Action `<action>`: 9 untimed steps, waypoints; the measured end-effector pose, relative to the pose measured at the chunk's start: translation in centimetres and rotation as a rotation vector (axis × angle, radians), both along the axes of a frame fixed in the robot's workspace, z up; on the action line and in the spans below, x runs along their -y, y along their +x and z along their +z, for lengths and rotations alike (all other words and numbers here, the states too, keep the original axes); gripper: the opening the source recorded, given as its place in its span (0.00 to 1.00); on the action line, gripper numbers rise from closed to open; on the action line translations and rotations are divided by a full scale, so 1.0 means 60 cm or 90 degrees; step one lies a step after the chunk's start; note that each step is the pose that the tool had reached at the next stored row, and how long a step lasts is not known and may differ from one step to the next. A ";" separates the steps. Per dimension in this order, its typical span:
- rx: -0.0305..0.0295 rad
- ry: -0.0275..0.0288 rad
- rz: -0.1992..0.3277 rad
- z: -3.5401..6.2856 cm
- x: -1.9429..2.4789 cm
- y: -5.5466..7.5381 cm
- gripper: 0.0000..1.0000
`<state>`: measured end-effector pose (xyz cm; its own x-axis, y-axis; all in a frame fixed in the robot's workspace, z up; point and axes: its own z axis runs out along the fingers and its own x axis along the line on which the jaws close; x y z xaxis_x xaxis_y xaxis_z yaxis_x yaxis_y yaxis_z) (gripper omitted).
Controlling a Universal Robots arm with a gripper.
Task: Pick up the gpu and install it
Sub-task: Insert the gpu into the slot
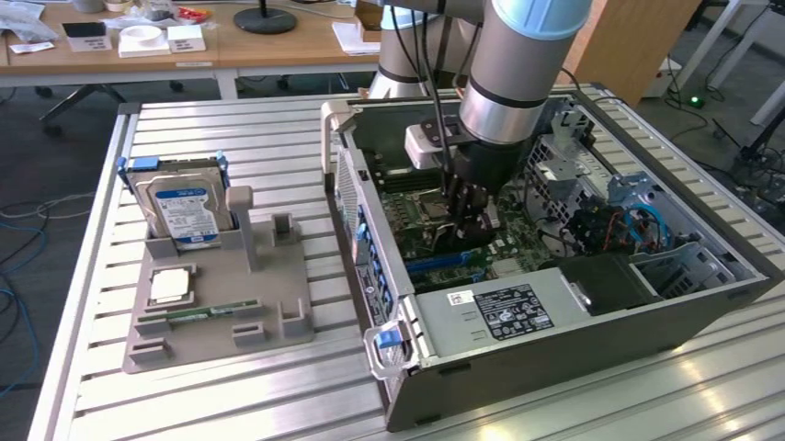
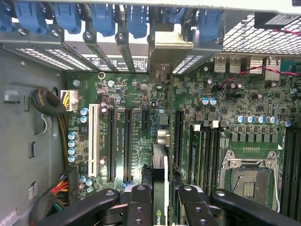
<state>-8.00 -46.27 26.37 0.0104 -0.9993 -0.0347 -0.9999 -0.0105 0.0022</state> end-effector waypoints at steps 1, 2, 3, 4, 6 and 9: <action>0.0000 0.0000 0.000 0.000 0.0000 0.000 0.26; 0.0000 0.0000 0.000 0.000 0.0000 -0.001 0.26; 0.0000 0.0000 0.000 0.000 0.0000 -0.001 0.26; 0.0000 0.0000 0.000 0.000 0.0000 -0.002 0.26; 0.0000 0.0000 0.000 -0.001 0.0001 -0.002 0.26; 0.0000 0.0000 0.000 -0.004 0.0000 -0.003 0.26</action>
